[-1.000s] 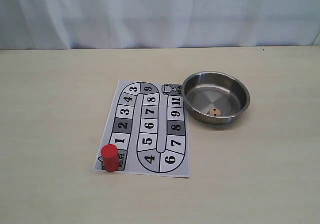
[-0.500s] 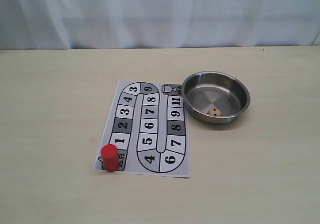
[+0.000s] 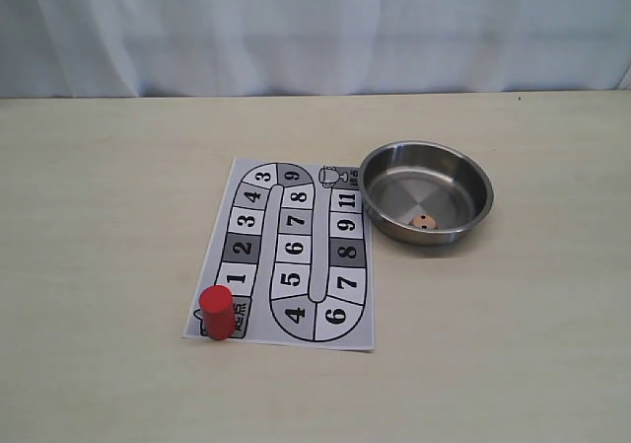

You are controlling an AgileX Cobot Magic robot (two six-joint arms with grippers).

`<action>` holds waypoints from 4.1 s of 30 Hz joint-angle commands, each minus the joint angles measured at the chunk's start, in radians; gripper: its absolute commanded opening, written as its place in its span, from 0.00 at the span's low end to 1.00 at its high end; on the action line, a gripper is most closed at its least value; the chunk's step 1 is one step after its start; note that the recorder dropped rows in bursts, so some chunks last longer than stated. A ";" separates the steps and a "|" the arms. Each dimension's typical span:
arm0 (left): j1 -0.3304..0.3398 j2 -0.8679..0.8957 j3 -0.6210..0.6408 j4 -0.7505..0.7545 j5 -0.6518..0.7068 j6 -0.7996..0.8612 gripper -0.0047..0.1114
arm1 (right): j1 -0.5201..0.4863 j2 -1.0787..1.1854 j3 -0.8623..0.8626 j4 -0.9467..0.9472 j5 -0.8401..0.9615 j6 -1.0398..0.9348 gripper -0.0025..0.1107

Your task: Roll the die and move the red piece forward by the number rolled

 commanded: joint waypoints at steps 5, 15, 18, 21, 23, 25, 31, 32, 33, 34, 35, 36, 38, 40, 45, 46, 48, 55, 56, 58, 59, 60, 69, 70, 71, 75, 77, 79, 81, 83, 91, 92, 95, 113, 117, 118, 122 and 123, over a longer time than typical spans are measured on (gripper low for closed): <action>0.000 -0.001 -0.005 -0.001 -0.012 -0.002 0.04 | 0.001 0.129 -0.173 0.000 0.205 -0.007 0.06; 0.000 -0.001 -0.005 -0.001 -0.012 -0.002 0.04 | 0.001 0.497 -0.360 0.000 0.226 -0.009 0.06; 0.000 -0.001 -0.005 -0.001 -0.012 -0.002 0.04 | 0.001 0.615 -0.407 0.000 0.226 -0.012 0.06; 0.000 -0.001 -0.005 -0.001 -0.012 -0.002 0.04 | 0.001 0.729 -0.458 0.000 0.226 -0.093 0.06; 0.000 -0.001 -0.005 -0.001 -0.012 -0.002 0.04 | 0.001 0.810 -0.495 0.000 0.239 -0.108 0.08; 0.000 -0.001 -0.005 -0.001 -0.012 -0.002 0.04 | 0.001 0.900 -0.539 0.007 0.263 -0.109 0.16; 0.000 -0.001 -0.005 -0.001 -0.012 -0.002 0.04 | 0.001 1.149 -0.682 0.045 0.382 -0.117 0.36; 0.000 -0.001 -0.005 -0.001 -0.012 -0.002 0.04 | 0.001 1.190 -0.712 0.045 0.410 -0.130 0.36; 0.000 -0.001 -0.005 -0.001 -0.012 -0.002 0.04 | 0.001 1.223 -0.742 0.045 0.434 -0.139 0.36; 0.000 -0.001 -0.005 -0.001 -0.012 -0.002 0.04 | 0.001 1.262 -0.772 0.045 0.461 -0.139 0.36; 0.000 -0.001 -0.005 -0.001 -0.012 -0.002 0.04 | 0.001 1.301 -0.800 0.045 0.484 -0.139 0.36; 0.000 -0.001 -0.005 -0.001 -0.012 -0.002 0.04 | 0.001 1.338 -0.822 0.054 0.501 -0.139 0.36; 0.000 -0.001 -0.005 -0.001 -0.012 -0.002 0.04 | 0.013 1.411 -0.876 0.060 0.541 -0.139 0.36; 0.000 -0.001 -0.005 -0.001 -0.012 -0.002 0.04 | 0.047 1.476 -0.924 0.027 0.569 -0.139 0.36; 0.000 -0.001 -0.005 -0.001 -0.012 -0.002 0.04 | 0.156 1.595 -1.017 -0.029 0.572 -0.060 0.36; 0.000 -0.001 -0.005 -0.001 -0.012 -0.002 0.04 | 0.175 1.622 -1.038 -0.048 0.570 -0.042 0.36; 0.000 -0.001 -0.005 -0.001 -0.012 -0.002 0.04 | 0.202 1.663 -1.066 -0.064 0.584 -0.025 0.36; 0.000 -0.001 -0.005 -0.001 -0.012 -0.002 0.04 | 0.222 1.808 -1.183 -0.075 0.647 0.089 0.36; 0.000 -0.001 -0.005 -0.001 -0.012 -0.002 0.04 | 0.222 1.823 -1.192 -0.088 0.656 0.089 0.36; 0.000 -0.001 -0.005 -0.001 -0.012 -0.002 0.04 | 0.222 1.859 -1.206 -0.108 0.666 0.111 0.39; 0.000 -0.001 -0.005 -0.001 -0.012 -0.002 0.04 | 0.222 1.873 -1.206 -0.108 0.664 0.111 0.42; 0.000 -0.001 -0.005 -0.001 -0.012 -0.002 0.04 | 0.222 1.888 -1.206 -0.108 0.662 0.111 0.47; 0.000 -0.001 -0.005 -0.001 -0.012 -0.002 0.04 | 0.221 1.990 -1.206 -0.108 0.631 0.206 0.52; 0.000 -0.001 -0.005 -0.001 -0.012 -0.002 0.04 | 0.221 2.000 -1.206 -0.108 0.631 0.223 0.52; 0.000 -0.001 -0.005 -0.001 -0.012 -0.002 0.04 | 0.221 2.007 -1.206 -0.108 0.629 0.241 0.52; 0.000 -0.001 -0.005 -0.001 -0.012 -0.002 0.04 | 0.218 2.036 -1.206 -0.108 0.597 0.302 0.52; 0.000 -0.001 -0.005 -0.001 -0.012 -0.002 0.04 | 0.216 2.051 -1.206 -0.108 0.576 0.353 0.52; 0.000 -0.001 -0.005 -0.001 -0.012 -0.002 0.04 | 0.212 2.064 -1.206 -0.105 0.555 0.354 0.52; 0.000 -0.001 -0.005 -0.001 -0.012 -0.002 0.04 | 0.207 2.082 -1.206 -0.105 0.548 0.354 0.52; 0.000 -0.001 -0.005 -0.003 -0.010 -0.002 0.04 | 0.207 2.110 -1.206 -0.107 0.548 0.354 0.52; 0.000 -0.001 -0.005 -0.003 -0.010 -0.002 0.04 | 0.207 2.124 -1.206 -0.100 0.560 0.354 0.46; 0.000 -0.001 -0.005 -0.003 -0.010 -0.002 0.04 | 0.207 2.124 -1.206 -0.100 0.560 0.354 0.46; 0.000 -0.001 -0.005 -0.003 -0.010 -0.002 0.04 | 0.210 2.124 -1.206 -0.098 0.560 0.358 0.46; 0.000 -0.001 -0.005 -0.001 -0.012 -0.002 0.04 | 0.210 2.133 -1.206 -0.086 0.512 0.354 0.06; 0.000 -0.001 -0.005 -0.001 -0.012 -0.002 0.04 | 0.210 2.069 -1.206 -0.122 0.487 0.354 0.06; 0.000 -0.001 -0.005 -0.001 -0.012 -0.002 0.04 | 0.210 2.052 -1.206 -0.135 0.497 0.354 0.06; 0.000 -0.001 -0.005 -0.001 -0.012 -0.002 0.04 | 0.210 1.993 -1.206 -0.218 0.577 0.354 0.06; 0.000 -0.001 -0.005 -0.001 -0.012 -0.002 0.04 | 0.210 1.982 -1.206 -0.244 0.602 0.354 0.06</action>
